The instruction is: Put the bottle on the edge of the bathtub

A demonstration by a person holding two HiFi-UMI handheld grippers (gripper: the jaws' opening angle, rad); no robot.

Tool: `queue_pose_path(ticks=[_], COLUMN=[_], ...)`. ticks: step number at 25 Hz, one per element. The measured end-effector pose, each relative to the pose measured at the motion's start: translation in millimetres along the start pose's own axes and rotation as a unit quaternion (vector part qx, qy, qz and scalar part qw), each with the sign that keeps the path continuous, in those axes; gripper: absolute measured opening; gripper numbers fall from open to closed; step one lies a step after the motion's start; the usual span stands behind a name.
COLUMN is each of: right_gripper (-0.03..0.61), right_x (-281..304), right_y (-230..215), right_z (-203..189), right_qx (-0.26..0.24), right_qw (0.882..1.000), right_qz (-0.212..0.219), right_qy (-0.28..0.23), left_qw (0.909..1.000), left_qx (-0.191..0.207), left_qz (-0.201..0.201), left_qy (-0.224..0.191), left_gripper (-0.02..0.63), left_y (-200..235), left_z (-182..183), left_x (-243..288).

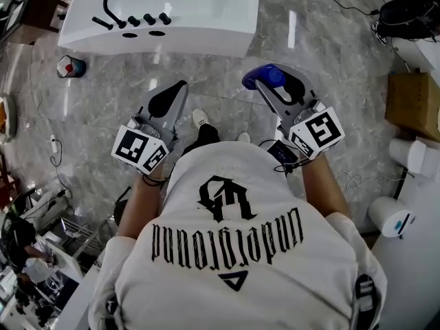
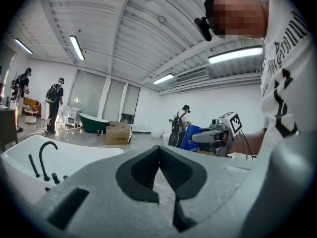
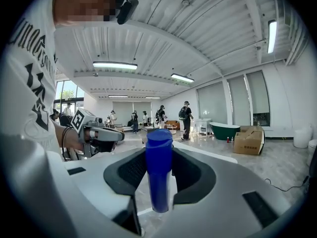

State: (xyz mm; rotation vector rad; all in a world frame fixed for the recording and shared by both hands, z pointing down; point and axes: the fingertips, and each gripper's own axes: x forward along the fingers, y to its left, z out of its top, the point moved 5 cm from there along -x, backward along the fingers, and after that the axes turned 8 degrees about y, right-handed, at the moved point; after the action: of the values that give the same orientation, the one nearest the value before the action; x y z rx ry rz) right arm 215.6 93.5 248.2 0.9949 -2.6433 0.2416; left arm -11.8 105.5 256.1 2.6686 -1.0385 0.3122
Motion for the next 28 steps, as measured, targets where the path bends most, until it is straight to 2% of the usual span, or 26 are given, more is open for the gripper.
queue_pose_path(ticks=[10, 17, 28], right_gripper=[0.156, 0.156, 0.156], right_x=[75.7, 119.0, 164.0], right_y=[1.8, 17.5, 31.3], right_z=[38.2, 60.8, 73.2], right_qx=[-0.004, -0.016, -0.025], right_qw=[1.0, 0.999, 0.999], right_qz=[-0.025, -0.041, -0.03], right_qy=[0.005, 0.007, 0.015], left_qw=[0.9994, 0.9989, 0.9996], left_qx=[0.012, 0.015, 0.005], left_qz=[-0.033, -0.041, -0.016], left_qy=[-0.006, -0.017, -0.025], left_gripper=[0.015, 0.015, 0.015], left_y=[82.9, 133.4, 175.5], left_z=[15.5, 17.9, 12.0], left_x=[-12.5, -38.6, -66.1])
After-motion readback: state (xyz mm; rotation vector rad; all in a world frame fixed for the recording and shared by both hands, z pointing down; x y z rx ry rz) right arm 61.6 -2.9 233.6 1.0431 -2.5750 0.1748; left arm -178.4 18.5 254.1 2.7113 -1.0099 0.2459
